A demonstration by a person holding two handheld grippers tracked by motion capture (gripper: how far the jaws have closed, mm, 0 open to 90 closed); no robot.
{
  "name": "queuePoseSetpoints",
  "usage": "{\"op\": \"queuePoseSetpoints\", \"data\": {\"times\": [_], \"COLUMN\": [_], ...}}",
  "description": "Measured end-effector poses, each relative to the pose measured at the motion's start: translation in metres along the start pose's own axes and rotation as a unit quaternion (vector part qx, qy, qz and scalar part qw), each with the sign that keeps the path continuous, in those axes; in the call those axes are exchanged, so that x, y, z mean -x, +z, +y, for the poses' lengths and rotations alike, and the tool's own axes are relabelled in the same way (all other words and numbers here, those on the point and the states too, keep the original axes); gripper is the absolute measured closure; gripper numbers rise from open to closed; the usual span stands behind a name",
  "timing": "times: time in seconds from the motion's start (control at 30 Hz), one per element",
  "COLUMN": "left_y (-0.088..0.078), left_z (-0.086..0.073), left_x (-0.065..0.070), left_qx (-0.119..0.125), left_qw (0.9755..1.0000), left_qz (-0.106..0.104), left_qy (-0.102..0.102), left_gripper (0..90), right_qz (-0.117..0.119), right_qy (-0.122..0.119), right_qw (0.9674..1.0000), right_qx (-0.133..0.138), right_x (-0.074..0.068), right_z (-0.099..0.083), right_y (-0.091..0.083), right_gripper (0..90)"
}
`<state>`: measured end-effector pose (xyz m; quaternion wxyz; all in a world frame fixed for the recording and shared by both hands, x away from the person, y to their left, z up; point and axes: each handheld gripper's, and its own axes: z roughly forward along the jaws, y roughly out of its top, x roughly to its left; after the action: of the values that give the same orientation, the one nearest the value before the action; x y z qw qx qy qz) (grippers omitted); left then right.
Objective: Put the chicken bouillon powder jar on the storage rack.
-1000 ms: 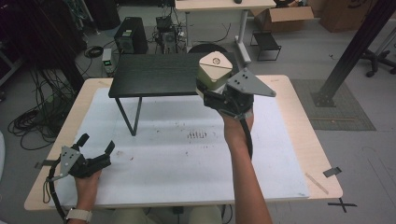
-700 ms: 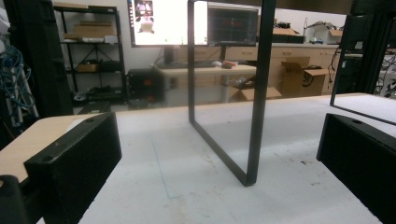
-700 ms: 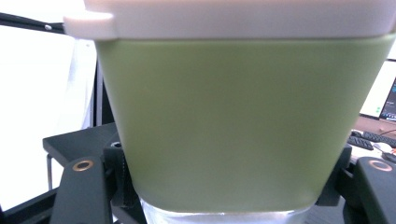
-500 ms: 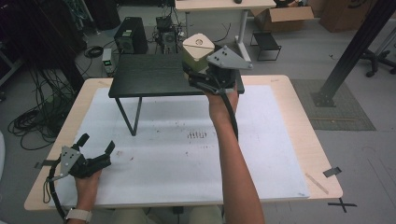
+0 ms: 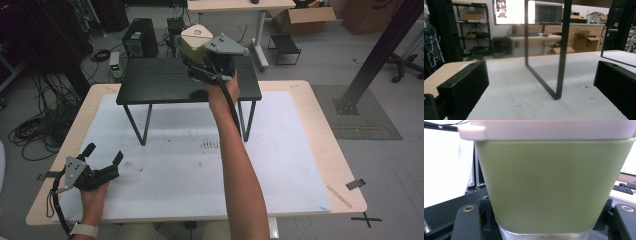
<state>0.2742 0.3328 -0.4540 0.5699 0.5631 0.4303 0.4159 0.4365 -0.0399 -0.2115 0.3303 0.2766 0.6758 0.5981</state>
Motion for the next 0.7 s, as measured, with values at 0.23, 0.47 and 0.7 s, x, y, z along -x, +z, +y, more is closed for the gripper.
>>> {"op": "queuePoseSetpoints", "data": {"times": [0.23,0.47,0.7], "left_y": [0.0,0.0,0.0], "left_z": [0.0,0.0,0.0], "left_x": [0.0,0.0,0.0], "left_qx": [-0.001,-0.001,-0.001], "left_qw": [1.0,1.0,1.0], "left_qz": [0.0,0.0,0.0], "left_qy": [0.001,-0.001,-0.001], "left_gripper": [0.3,0.3,0.2], "right_qz": [-0.002,0.0,0.013], "right_qy": [0.012,0.026,0.025], "right_qw": [0.9997,0.9985,0.9965], "right_qx": [-0.021,-0.048,-0.079], "right_x": [0.005,0.007,0.006], "right_z": [-0.005,-0.01,-0.016], "right_y": [0.025,0.041,0.053], "right_gripper": [29.3,29.3,29.3]}}
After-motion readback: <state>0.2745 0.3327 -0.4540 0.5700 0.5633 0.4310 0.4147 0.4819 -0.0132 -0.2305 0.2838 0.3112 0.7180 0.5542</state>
